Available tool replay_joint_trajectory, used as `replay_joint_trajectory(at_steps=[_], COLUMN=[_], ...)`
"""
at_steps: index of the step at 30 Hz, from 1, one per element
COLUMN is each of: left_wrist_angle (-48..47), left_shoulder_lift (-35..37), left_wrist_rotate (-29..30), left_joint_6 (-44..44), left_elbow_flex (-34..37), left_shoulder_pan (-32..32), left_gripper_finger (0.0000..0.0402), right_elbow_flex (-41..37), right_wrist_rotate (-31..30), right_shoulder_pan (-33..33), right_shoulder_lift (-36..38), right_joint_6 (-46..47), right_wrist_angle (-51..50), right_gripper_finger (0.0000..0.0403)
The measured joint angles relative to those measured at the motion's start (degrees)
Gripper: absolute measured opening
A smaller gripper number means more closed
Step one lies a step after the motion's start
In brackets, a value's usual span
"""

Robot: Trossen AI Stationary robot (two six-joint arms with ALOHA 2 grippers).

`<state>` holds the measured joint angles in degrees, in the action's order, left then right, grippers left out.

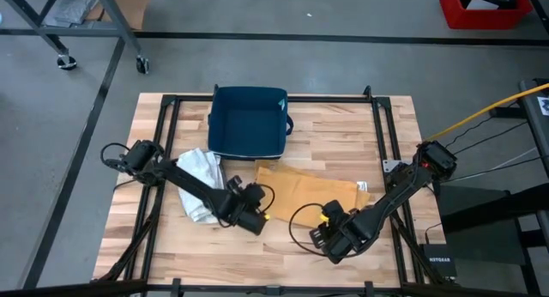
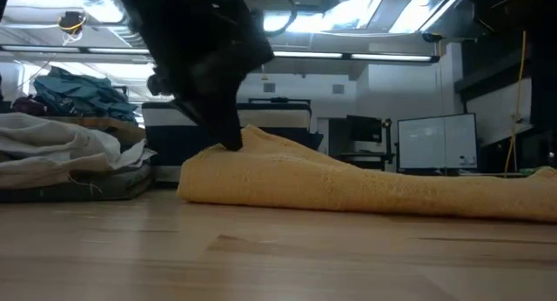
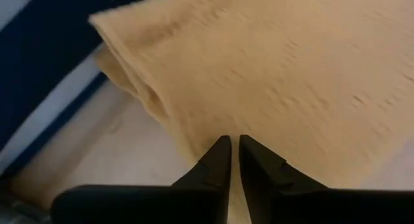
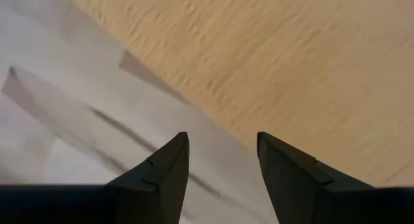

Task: Fold towel
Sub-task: Fold the yellow towel

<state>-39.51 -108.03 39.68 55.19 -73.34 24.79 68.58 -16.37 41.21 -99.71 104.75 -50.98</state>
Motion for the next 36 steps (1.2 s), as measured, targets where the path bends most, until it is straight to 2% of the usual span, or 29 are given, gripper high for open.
replay_joint_trajectory(at_steps=[3, 8, 15, 20, 25, 32, 36], left_wrist_angle=[-0.02, -0.04, -0.05, 0.02, 0.09, 0.77, 6.29], left_shoulder_lift=[0.00, 0.00, -0.03, -0.68, -1.09, -1.20, -1.20], left_wrist_rotate=[0.02, -1.12, -9.23, -15.48, -18.34, -23.16, -25.91], left_joint_6=[-1.28, -4.61, -6.05, -6.76, -7.20, -1.37, 1.52], left_elbow_flex=[0.02, 0.00, 0.00, 0.00, 0.00, 0.00, 0.00], left_shoulder_pan=[-1.80, -4.18, -5.10, -4.44, -3.13, -0.19, 2.44], left_gripper_finger=[0.0017, 0.0008, 0.0001, 0.0000, 0.0000, 0.0003, 0.0003], right_elbow_flex=[0.02, 0.02, 0.04, 0.38, 0.35, -0.13, -0.11], right_wrist_rotate=[1.32, 2.21, 12.78, 13.32, 12.38, 12.85, 12.41], right_shoulder_pan=[0.00, -0.22, -1.40, -1.51, -1.49, -2.01, -3.22], right_shoulder_lift=[-0.01, -1.51, -9.02, -12.20, -11.89, -9.99, -9.25], right_joint_6=[0.03, 0.12, -0.07, -0.24, -0.46, -1.51, -1.89], right_wrist_angle=[1.76, -1.08, -4.52, -4.81, -6.09, -15.33, -18.49], right_gripper_finger=[0.0186, 0.0186, 0.0186, 0.0186, 0.0186, 0.0186, 0.0186])
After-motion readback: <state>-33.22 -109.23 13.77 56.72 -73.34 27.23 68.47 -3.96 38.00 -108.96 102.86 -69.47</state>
